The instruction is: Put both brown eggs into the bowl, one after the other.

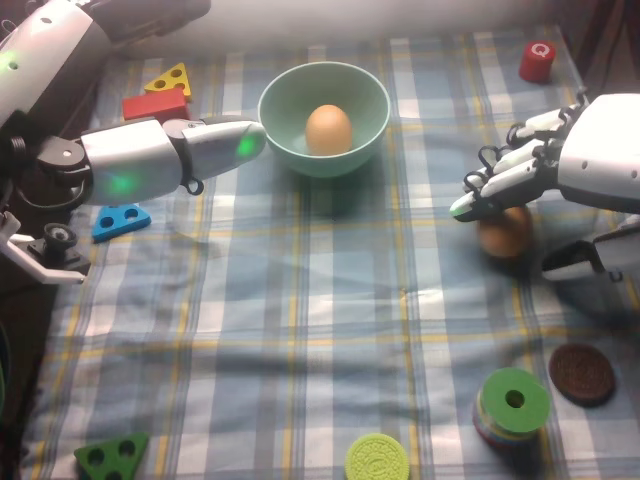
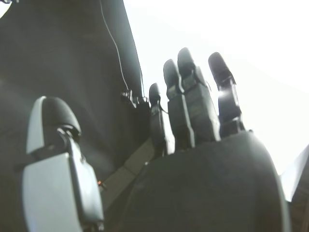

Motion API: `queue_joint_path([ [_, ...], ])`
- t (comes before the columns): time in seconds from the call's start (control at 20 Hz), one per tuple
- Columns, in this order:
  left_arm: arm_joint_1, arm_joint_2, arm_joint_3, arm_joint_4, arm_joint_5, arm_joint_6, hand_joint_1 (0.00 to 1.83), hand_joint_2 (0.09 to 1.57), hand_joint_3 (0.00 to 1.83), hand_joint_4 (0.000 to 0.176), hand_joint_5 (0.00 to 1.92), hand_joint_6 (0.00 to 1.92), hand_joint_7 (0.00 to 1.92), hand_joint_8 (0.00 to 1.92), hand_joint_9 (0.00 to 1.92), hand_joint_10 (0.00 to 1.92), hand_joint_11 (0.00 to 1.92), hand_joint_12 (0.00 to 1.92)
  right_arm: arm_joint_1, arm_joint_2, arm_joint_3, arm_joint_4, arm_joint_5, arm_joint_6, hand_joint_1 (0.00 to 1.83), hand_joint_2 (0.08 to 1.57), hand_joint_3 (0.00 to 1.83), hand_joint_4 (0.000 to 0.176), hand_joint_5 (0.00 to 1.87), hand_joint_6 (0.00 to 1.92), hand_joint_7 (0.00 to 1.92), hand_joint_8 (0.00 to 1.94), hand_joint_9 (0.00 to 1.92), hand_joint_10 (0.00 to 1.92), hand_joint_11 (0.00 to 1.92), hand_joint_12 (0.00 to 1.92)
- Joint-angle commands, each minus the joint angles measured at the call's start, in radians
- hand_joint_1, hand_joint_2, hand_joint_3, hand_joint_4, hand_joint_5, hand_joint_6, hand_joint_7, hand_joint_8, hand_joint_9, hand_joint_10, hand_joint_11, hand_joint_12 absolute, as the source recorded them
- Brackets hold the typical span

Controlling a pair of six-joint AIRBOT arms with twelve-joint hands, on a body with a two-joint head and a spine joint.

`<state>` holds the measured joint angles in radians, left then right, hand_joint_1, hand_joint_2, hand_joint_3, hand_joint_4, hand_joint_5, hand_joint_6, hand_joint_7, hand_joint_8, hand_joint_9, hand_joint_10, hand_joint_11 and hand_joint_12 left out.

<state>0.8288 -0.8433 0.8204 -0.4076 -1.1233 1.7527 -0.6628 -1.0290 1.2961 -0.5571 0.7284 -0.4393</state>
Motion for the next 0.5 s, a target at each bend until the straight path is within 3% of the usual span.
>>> queue_joint_path([
  [0.0, -0.005, 0.007, -0.002, 0.026, -0.133, -0.008, 0.73, 0.93, 0.00, 0.135, 0.43, 0.00, 0.52, 0.00, 0.49, 0.00, 0.00, 0.69, 0.012, 0.003, 0.003, 0.033, 0.086, 0.004, 1.07, 1.06, 0.00, 0.018, 0.73, 0.00, 0.83, 0.02, 0.85, 0.18, 0.48, 1.17],
  [0.05, -0.005, 0.007, -0.003, 0.026, -0.132, -0.008, 0.74, 0.92, 0.00, 0.131, 0.43, 0.00, 0.52, 0.00, 0.50, 0.00, 0.00, 0.77, 0.012, 0.001, 0.004, 0.033, 0.086, 0.004, 1.30, 1.12, 0.00, 0.000, 0.86, 0.00, 0.98, 0.76, 0.96, 0.16, 0.61, 1.05],
  [0.1, -0.005, 0.006, -0.004, 0.026, -0.132, -0.008, 0.74, 0.92, 0.00, 0.134, 0.43, 0.00, 0.52, 0.00, 0.49, 0.00, 0.00, 0.68, 0.014, -0.001, 0.005, 0.033, 0.085, 0.004, 1.27, 1.12, 0.00, 0.000, 0.98, 0.51, 0.97, 1.15, 1.04, 0.42, 0.72, 1.26],
  [0.15, -0.005, 0.006, -0.004, 0.026, -0.132, -0.008, 0.75, 0.92, 0.00, 0.139, 0.42, 0.00, 0.52, 0.00, 0.50, 0.00, 0.00, 0.60, 0.014, -0.001, 0.005, 0.033, 0.085, 0.004, 1.26, 1.14, 0.00, 0.000, 0.98, 0.66, 0.93, 1.30, 0.99, 0.75, 0.77, 1.36],
  [0.2, -0.005, 0.006, -0.005, 0.026, -0.131, -0.008, 0.77, 0.92, 0.00, 0.139, 0.42, 0.00, 0.50, 0.00, 0.50, 0.00, 0.00, 0.51, 0.016, -0.002, 0.006, 0.033, 0.085, 0.004, 1.26, 1.12, 0.00, 0.000, 1.02, 0.62, 0.96, 1.26, 1.05, 0.89, 0.90, 1.36],
  [0.35, -0.001, 0.006, -0.006, 0.021, -0.130, -0.008, 0.79, 0.92, 0.00, 0.135, 0.43, 0.00, 0.50, 0.00, 0.51, 0.00, 0.00, 0.48, 0.029, -0.004, 0.008, 0.035, 0.085, 0.004, 1.26, 1.12, 0.00, 0.000, 1.02, 0.66, 0.97, 1.26, 1.01, 1.15, 0.94, 1.55],
  [0.4, 0.001, 0.006, -0.006, 0.018, -0.130, -0.009, 0.76, 0.92, 0.00, 0.135, 0.44, 0.00, 0.50, 0.00, 0.52, 0.00, 0.00, 0.52, 0.038, -0.005, 0.009, 0.037, 0.086, 0.004, 1.35, 1.10, 0.00, 0.000, 0.96, 0.89, 1.01, 0.89, 0.99, 1.15, 0.85, 1.19],
  [0.45, 0.003, 0.006, -0.006, 0.015, -0.131, -0.009, 0.77, 0.91, 0.00, 0.140, 0.43, 0.00, 0.51, 0.00, 0.50, 0.00, 0.00, 0.52, 0.052, -0.008, 0.012, 0.039, 0.090, 0.004, 1.26, 1.10, 0.00, 0.000, 0.99, 0.85, 1.01, 1.03, 1.02, 0.94, 0.91, 1.18],
])
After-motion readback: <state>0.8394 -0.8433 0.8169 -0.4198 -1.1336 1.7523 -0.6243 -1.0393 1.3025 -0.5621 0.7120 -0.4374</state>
